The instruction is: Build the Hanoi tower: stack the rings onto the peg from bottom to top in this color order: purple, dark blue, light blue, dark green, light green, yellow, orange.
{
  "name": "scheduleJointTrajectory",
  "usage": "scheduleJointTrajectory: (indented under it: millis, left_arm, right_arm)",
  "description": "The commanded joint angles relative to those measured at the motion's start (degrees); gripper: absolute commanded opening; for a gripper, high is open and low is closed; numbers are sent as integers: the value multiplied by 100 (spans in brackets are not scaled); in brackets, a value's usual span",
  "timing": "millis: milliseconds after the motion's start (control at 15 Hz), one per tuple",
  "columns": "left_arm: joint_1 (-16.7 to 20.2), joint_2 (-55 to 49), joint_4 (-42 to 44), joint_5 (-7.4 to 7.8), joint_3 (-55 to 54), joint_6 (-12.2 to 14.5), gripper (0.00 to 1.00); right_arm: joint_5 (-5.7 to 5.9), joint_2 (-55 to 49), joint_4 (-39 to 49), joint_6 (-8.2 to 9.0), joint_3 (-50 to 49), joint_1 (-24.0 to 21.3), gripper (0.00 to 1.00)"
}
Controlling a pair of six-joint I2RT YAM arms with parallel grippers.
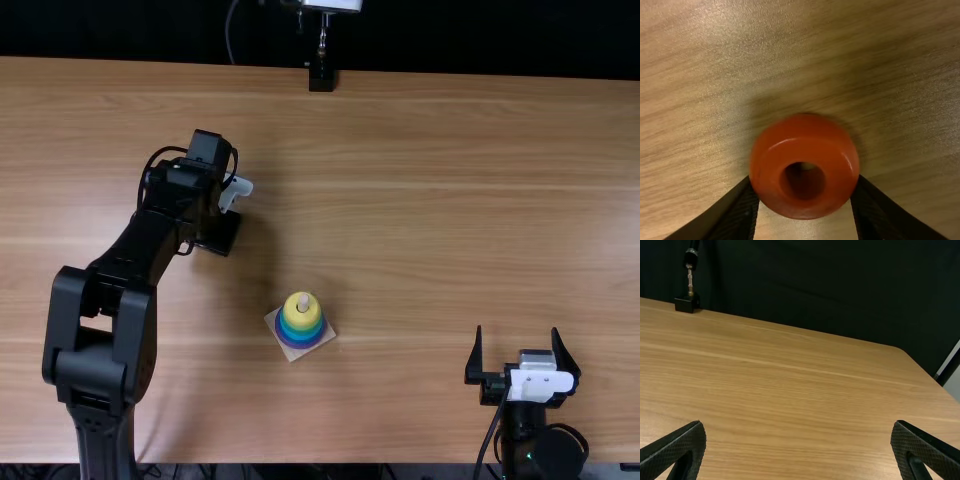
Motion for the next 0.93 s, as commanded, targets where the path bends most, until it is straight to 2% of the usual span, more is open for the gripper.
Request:
scheduleJointTrajectory:
  millis: [0,67,133,200,267,333,867]
  left_arm:
    - [102,164,-2,-73,-137,-126,33]
    - [102,172,19,-52,-128,-126,32]
    - [102,172,40,-20,-119,-115,37]
    - [102,172,83,22,-101,-94,55]
    - [102,172,51,33,-84,-126,84]
    - [102,172,19,33,-49,-136,100]
    - [76,339,-44,54,373,-136,100]
  right_arm:
    - [68,-69,-50,-16,-95,-62,100]
    - [68,-69,-50,-16,-95,-62,100]
    - [68,-69,-50,-16,-103,-62,100]
    - [68,-69,-50,-16,-95,-62,100]
    - [68,-69,-50,-16,-95,-62,100]
    - [68,-69,-50,-16,-95,-62,100]
    - [68,-69,-50,-16,-103,-62,100]
